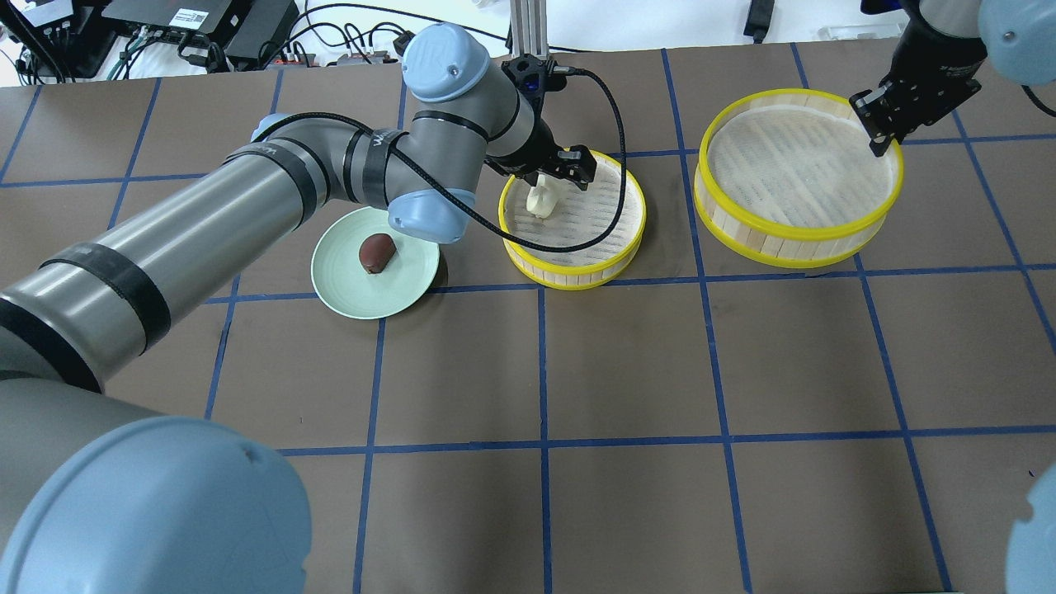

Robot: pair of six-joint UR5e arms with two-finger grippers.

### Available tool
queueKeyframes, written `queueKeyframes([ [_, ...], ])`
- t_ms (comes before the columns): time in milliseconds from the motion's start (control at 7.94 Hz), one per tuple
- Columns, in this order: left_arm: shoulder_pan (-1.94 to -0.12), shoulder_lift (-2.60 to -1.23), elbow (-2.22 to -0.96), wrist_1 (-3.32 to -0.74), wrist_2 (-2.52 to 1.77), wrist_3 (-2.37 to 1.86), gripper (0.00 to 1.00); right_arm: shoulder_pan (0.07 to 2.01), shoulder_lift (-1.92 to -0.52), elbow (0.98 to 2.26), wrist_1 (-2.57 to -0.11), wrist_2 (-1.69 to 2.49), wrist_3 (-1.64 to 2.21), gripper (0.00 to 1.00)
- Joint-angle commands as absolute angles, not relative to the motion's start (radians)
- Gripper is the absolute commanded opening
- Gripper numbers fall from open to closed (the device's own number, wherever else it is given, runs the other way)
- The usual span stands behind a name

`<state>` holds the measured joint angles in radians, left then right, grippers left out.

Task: Place buns in different layers of steamer
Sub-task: 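Place the white bun into the lower steamer tier with the left gripper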

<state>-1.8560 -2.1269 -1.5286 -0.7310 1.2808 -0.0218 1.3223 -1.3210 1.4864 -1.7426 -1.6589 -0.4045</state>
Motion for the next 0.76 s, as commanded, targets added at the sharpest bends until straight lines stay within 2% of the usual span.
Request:
queueKeyframes([
  [0, -1.844, -2.006, -1.525, -0.928, 1.331, -0.012, 1.00, 1.324, -1.327, 1.486, -1.743, -1.655, -0.397, 0.00],
  [252, -1.777, -1.947, -1.526, -1.105, 1.469, 0.038, 1.00, 1.359, -1.335, 1.485, -1.758, -1.652, -0.298, 0.00],
  [629, -1.610, -1.925, -1.551, -1.208, 1.479, 0.171, 1.00, 1.504, -1.299, 1.483, -1.811, -1.629, -0.064, 0.00],
])
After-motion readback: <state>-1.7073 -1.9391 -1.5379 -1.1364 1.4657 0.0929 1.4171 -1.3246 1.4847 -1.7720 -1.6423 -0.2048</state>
